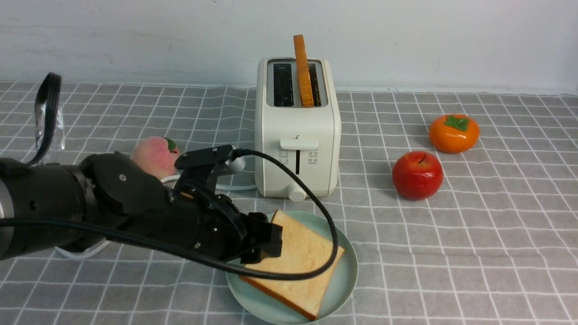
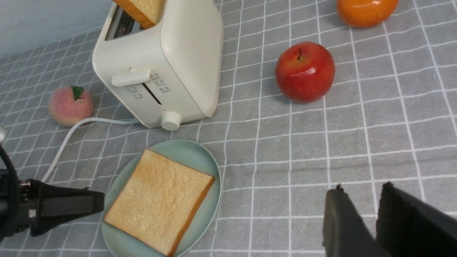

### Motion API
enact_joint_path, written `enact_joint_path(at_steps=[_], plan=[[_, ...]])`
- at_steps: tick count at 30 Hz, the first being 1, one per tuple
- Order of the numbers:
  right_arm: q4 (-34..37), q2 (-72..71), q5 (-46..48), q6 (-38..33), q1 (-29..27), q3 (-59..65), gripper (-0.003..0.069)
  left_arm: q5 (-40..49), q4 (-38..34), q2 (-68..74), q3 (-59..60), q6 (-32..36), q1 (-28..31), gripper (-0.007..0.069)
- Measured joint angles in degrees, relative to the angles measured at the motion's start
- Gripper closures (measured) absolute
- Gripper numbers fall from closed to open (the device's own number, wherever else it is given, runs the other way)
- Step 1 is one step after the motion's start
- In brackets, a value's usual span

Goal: Take toasted bread from bread machine on grey coffee table place on plate.
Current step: 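Place the slice of bread on the plate with the left gripper, then grasp the toast slice in the toaster and pull it up out of the slot with the right gripper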

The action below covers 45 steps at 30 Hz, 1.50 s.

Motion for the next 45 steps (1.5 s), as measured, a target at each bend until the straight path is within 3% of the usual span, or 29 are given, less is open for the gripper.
enact_joint_path(at_steps=[4,8,10,14,21,22,28,30,31,38,45], plan=[[0.0,2.7,2.2,-1.8,0.0,-3.9,0.0493,1.3,11.5,-2.8,0.0,-9.8,3.8,0.0286],[0.2,9.1,5.8,-2.0,0.0,-11.6,0.0489,5.7,25.3,-7.9,0.0,-21.8,9.9,0.0438],[1.5,15.3,7.7,-2.0,0.0,-16.3,0.0487,10.2,33.7,-12.4,0.0,-29.0,13.4,0.0575],[6.2,25.0,10.2,-2.4,0.6,-22.2,0.0484,14.7,40.3,-19.6,0.0,-34.0,15.5,0.0638],[5.4,42.5,7.7,-4.1,12.4,-35.7,0.0474,15.7,41.1,-33.3,0.1,-34.4,15.7,0.0638],[3.3,46.7,6.2,-4.1,15.6,-40.1,0.0466,16.9,41.1,-36.1,0.1,-34.6,15.7,0.0638],[-5.9,62.1,4.6,-4.1,22.5,-57.8,0.0392,20.8,39.2,-44.7,0.2,-34.8,15.7,0.0638],[-7.3,65.3,4.0,-4.1,23.4,-61.7,0.0371,21.4,38.6,-46.4,0.2,-34.8,15.7,0.0638],[-8.8,70.0,2.9,-4.1,24.2,-67.3,0.0321,22.4,38.0,-48.6,0.2,-34.8,15.7,0.0638],[-8.4,84.5,-0.4,-3.7,24.7,-83.0,0.0155,28.9,37.5,-54.0,0.2,-37.7,15.7,0.0638],[-7.4,93.3,-1.6,-3.0,24.7,-87.3,0.0121,31.7,35.7,-58.0,0.2,-39.2,15.7,0.0638]])
